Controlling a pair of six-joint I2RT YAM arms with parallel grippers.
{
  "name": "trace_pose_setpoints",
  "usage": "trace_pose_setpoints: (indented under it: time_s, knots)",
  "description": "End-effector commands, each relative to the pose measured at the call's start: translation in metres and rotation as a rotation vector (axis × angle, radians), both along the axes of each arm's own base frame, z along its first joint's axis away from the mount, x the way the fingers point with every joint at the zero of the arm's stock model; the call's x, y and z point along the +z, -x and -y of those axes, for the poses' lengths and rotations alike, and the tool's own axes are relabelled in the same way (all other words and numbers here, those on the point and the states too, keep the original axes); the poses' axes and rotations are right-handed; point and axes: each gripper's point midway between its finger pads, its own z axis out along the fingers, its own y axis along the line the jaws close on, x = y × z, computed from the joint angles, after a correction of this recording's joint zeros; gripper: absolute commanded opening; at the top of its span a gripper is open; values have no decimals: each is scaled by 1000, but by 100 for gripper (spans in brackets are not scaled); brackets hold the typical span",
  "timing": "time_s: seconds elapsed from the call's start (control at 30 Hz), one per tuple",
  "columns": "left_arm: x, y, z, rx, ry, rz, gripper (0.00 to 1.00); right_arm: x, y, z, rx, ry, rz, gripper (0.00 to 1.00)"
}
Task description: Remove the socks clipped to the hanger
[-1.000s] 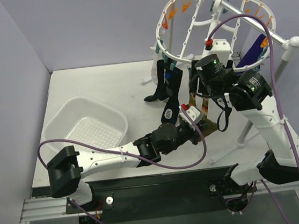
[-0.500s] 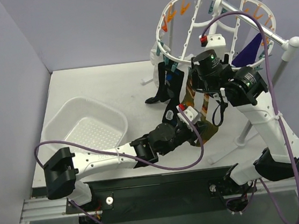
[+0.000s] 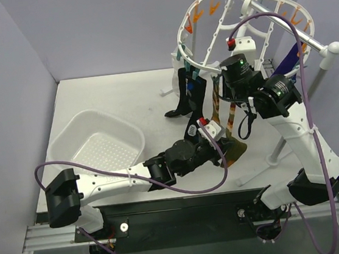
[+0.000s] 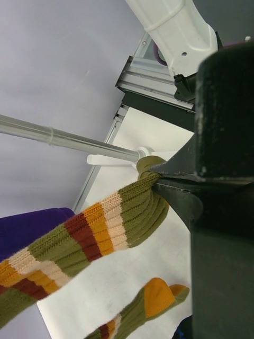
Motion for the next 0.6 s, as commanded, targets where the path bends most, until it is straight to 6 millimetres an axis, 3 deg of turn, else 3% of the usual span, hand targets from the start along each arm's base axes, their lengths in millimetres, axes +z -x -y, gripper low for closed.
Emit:
trace_pose_setpoints:
  time_s: [0.0,0.13,0.4,0.53,0.57]
  knots:
    - [25,11,-8,-34,53,6,0,6,0,8,-16,-15,29,21]
    - [21,12,-12,-32,40,5,0,6,0,8,-11,-28,30,1]
    - [21,11,-27,-14,12,-13,0,3,1,6,0,-34,21,0]
    - [15,-11,-59,61,-49,-66,0,5,5,8,1,-39,27,0]
    - [26,-16,-73,77,-31,-70,0,4,6,9,1,-40,26,0]
